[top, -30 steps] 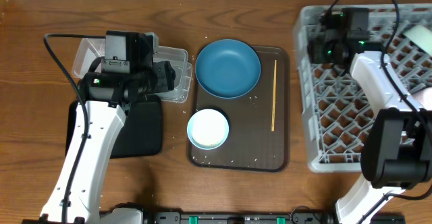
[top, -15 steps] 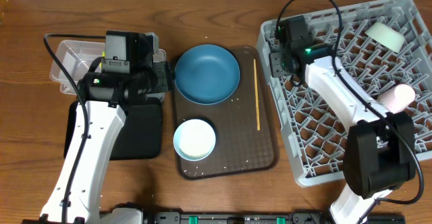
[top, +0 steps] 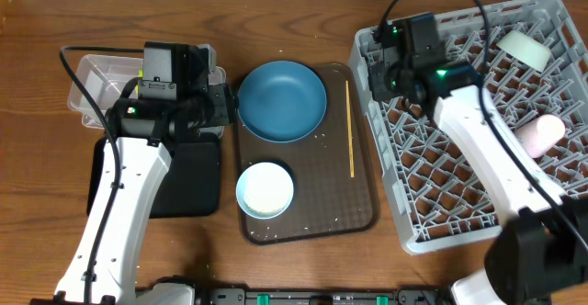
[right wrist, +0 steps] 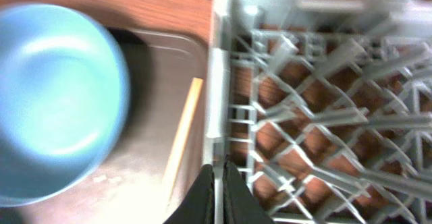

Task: Sort waste into correct bins and load items into the dishwasher rack

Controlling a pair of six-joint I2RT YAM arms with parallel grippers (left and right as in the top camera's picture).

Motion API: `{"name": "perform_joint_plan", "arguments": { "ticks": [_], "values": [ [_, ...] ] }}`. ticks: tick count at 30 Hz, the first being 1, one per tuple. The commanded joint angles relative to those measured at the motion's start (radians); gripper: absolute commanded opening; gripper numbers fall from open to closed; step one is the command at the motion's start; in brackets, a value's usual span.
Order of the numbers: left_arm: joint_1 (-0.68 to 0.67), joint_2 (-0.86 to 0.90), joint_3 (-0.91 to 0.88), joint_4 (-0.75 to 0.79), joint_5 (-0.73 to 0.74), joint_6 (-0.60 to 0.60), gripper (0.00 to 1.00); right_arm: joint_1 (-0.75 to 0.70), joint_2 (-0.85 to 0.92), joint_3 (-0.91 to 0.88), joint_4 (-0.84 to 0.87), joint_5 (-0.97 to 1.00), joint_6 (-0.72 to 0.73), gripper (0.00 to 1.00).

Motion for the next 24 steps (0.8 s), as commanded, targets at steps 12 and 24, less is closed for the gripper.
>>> {"name": "perform_joint_plan", "arguments": {
  "ticks": [12,24],
  "values": [
    [0.005,0.0,-0.002,-0.003,-0.01,0.006,0.54,-0.005,0.174,0.011,-0.105,-0.163,-0.091,0.01],
    [0.005,0.0,-0.002,-0.003,-0.01,0.006,0.54,-0.126,0.197,0.011,0.056,0.298,-0.063,0.03]
  ]
}}
